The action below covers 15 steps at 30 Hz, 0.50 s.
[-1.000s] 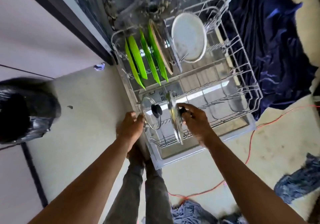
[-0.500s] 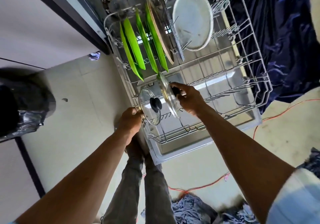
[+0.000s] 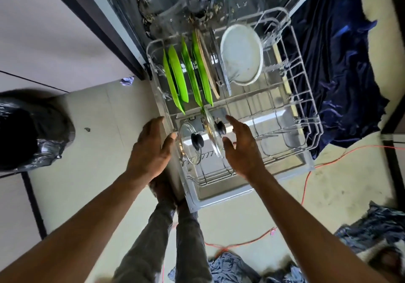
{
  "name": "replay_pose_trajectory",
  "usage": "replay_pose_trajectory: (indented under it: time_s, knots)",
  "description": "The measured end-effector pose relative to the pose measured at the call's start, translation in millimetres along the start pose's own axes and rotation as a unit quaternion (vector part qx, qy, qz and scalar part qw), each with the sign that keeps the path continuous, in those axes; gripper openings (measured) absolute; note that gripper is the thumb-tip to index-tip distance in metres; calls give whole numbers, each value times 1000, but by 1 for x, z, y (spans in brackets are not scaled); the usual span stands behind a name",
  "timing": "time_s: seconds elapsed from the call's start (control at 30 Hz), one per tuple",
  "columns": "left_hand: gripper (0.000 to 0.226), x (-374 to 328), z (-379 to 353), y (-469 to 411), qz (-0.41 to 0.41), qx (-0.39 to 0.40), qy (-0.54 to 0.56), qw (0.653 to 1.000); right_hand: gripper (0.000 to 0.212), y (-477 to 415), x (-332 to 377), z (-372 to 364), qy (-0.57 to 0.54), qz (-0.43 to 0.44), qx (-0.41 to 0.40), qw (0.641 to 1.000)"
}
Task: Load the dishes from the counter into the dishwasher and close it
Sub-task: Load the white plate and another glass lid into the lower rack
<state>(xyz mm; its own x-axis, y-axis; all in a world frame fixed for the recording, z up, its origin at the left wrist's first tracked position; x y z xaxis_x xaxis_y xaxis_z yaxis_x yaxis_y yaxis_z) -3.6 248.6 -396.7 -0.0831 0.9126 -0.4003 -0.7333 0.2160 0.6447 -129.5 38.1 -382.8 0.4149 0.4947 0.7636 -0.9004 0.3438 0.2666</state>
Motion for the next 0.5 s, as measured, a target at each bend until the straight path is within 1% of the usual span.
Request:
replay_pose_trajectory:
  time_s: [0.03, 0.1, 0.2, 0.3, 0.4, 0.5]
  knots:
    - [73, -10, 27, 10, -35, -17, 3, 999, 54, 3, 22, 8, -11, 16, -19, 1000]
    - [69, -25, 88, 30, -87, -64, 13, 994, 49, 3, 74, 23, -28, 44, -50, 997]
    - [61, -35, 185, 63, -136, -155, 29, 978, 44, -7, 167, 38, -50, 97, -58, 992]
    - [54, -29, 281, 98, -154, -236, 53, 958, 41, -26, 266, 45, -68, 141, -65, 985]
    - [50, -12, 367, 126, -155, -299, 56, 940, 38, -46, 365, 46, -69, 193, -120, 971]
    - [48, 16, 448, 147, -173, -357, 62, 916, 33, -61, 460, 26, -91, 234, -163, 954]
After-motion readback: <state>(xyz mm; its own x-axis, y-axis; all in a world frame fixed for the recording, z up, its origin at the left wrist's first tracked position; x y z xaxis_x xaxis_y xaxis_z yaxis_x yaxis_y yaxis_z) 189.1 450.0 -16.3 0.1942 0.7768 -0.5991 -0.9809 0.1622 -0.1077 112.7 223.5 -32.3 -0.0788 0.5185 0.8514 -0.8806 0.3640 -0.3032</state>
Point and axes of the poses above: each hand's wrist, its own y-axis away from the middle knuckle, its own z-axis out of the back of the hand, x = y × z, the point moved 7 cm from there along -y, towards the middle knuckle, and after that the axes turned 15 degrees about z, right-handed, at the moved point
